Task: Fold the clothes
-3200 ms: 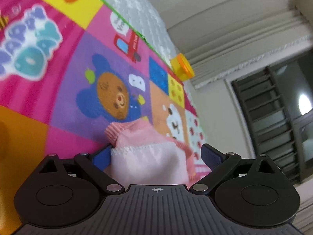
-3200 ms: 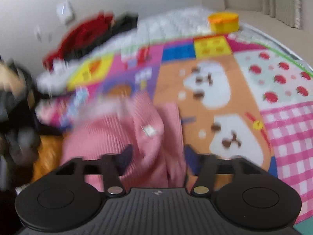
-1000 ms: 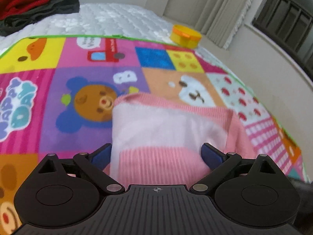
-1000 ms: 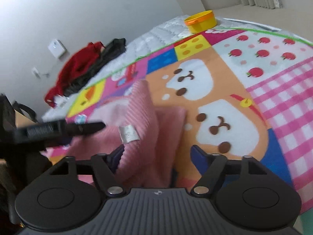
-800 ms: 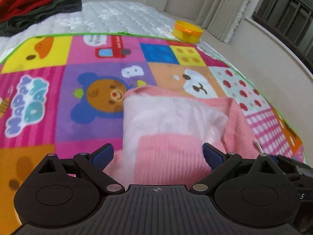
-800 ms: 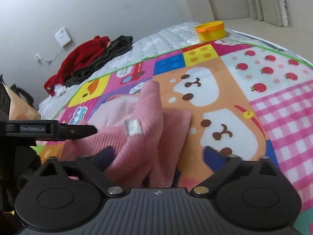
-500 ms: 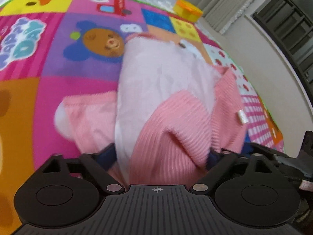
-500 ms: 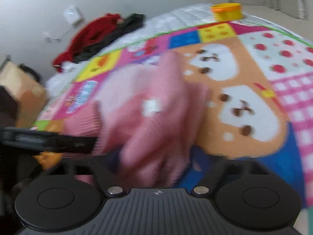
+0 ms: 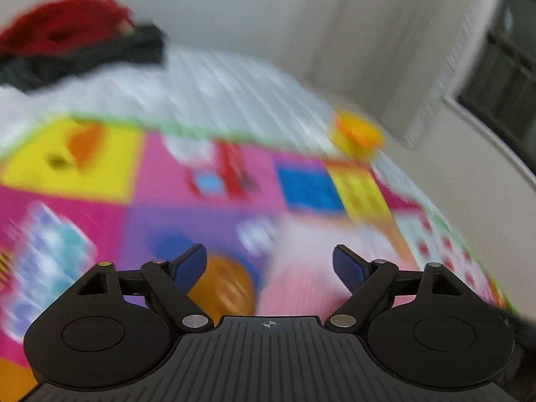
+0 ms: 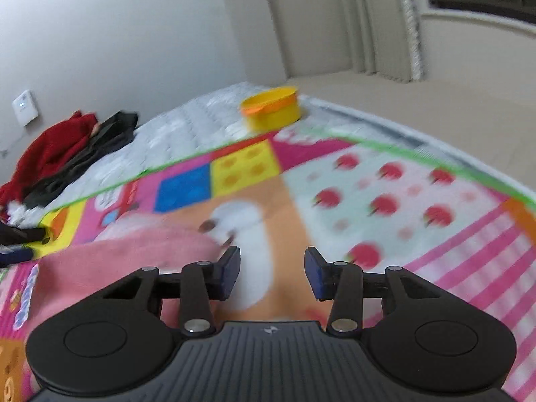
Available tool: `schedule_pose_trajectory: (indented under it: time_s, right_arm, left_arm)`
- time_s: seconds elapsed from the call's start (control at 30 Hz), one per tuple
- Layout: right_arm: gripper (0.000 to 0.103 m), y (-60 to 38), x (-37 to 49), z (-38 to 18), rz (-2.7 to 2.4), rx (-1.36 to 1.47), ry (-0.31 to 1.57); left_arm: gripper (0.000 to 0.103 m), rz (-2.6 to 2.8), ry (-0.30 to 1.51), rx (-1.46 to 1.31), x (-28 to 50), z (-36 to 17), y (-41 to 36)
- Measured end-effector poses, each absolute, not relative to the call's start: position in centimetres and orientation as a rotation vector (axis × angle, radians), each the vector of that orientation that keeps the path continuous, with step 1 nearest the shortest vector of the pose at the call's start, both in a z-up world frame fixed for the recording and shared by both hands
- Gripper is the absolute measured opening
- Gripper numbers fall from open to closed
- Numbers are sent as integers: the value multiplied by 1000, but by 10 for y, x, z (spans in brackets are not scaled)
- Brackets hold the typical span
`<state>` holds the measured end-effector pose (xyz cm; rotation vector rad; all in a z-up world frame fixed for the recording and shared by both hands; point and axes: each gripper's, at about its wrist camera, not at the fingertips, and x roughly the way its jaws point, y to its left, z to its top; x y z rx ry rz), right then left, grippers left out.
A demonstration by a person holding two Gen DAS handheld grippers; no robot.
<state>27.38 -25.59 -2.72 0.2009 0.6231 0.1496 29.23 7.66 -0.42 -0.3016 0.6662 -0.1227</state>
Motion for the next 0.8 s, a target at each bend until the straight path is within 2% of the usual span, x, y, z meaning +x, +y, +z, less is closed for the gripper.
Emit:
schedule_pose_trajectory:
  time_s: [0.03, 0.17, 0.23, 0.4, 0.5, 0.6, 0.67, 0.73, 0.77, 0.8]
  right_arm:
    - [43, -254, 270, -21, 182, 179, 600]
    - [46, -218, 247, 7, 386, 38, 516]
    - [56, -187, 239, 19, 508, -40, 504]
    - [59, -115, 247, 40, 673, -194, 498]
    - [78, -82, 288, 35, 704, -229, 606]
    - [81, -61, 322, 9, 713, -270, 792]
    - [72, -58, 323, -9, 692, -337, 857]
    - [38, -58, 306, -9, 730, -370, 837]
    - [30, -57, 296, -3, 746, -388, 819]
    - [15, -56, 286, 5, 760, -409, 799]
  left_arm:
    - [96, -92, 644, -348, 286, 3, 88]
    - [99, 1, 582, -566, 241, 10, 119]
    - [99, 11, 591, -634, 221, -3, 117]
    - [99, -54, 748, -473, 224, -37, 100]
    - [99, -74, 789, -387, 227, -46, 97]
    - [100, -99, 798, -322, 227, -51, 95]
    - [101, -121, 807, -318, 228, -54, 96]
    - [101, -136, 820, -324, 231, -59, 97]
    - [101, -141, 833, -333, 232, -62, 99]
    - [101, -146, 845, -342, 234, -65, 100]
